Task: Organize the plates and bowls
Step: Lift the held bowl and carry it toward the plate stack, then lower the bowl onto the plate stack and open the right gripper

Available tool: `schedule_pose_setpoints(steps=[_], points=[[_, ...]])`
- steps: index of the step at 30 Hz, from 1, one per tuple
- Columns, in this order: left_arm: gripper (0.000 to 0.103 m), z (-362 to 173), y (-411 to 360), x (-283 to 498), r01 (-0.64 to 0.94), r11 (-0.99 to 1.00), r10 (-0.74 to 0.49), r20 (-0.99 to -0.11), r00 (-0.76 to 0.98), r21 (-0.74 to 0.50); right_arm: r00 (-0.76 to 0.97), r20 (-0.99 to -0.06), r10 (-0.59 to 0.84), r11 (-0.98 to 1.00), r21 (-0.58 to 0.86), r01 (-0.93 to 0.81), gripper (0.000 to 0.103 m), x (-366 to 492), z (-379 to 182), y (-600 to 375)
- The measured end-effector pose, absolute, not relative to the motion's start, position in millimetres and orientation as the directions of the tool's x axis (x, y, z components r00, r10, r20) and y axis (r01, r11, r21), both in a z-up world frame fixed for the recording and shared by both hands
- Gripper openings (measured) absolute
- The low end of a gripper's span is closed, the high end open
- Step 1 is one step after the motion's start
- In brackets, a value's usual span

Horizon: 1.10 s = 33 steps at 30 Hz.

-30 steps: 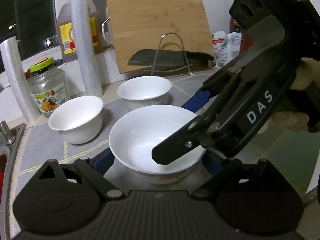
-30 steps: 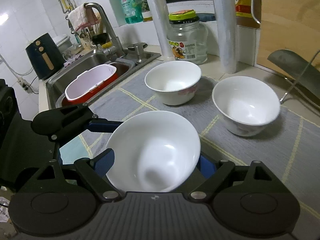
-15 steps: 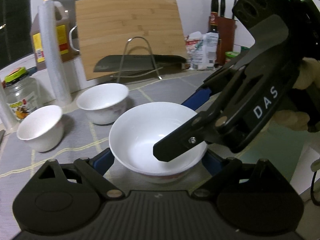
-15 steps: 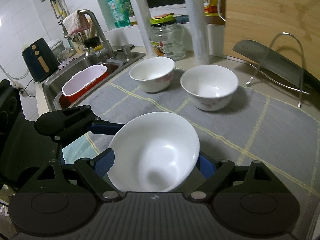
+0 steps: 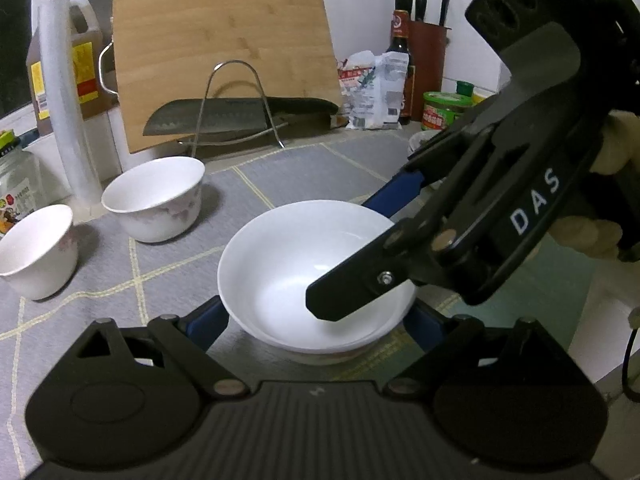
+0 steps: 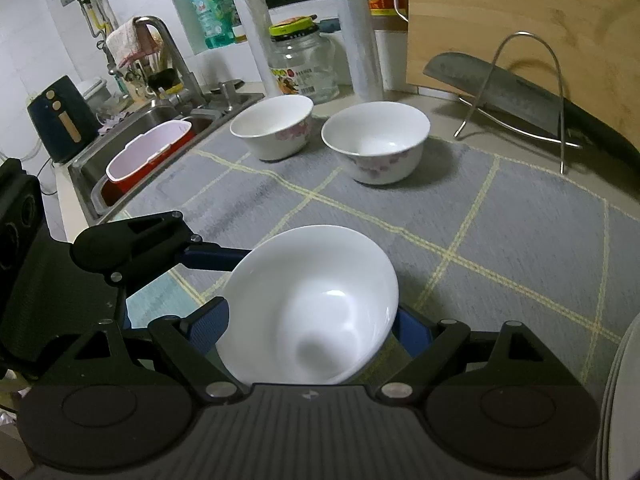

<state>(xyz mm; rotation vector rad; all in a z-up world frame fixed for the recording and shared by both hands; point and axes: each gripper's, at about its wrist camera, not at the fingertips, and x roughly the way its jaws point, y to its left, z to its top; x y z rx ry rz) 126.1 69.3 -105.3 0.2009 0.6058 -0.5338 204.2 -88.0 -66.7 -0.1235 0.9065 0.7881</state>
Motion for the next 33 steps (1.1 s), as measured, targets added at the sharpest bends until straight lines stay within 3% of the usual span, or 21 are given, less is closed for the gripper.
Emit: schedule_pose_setpoints(steps=[33], points=[[0.093,-105.6,73.0,129.8,0.531,0.847,-0.429,-0.605,0.67,-0.012,0.339,-0.759,0.556,0.714,0.226,-0.663,0.092,208.0,-72.1,-86.9]])
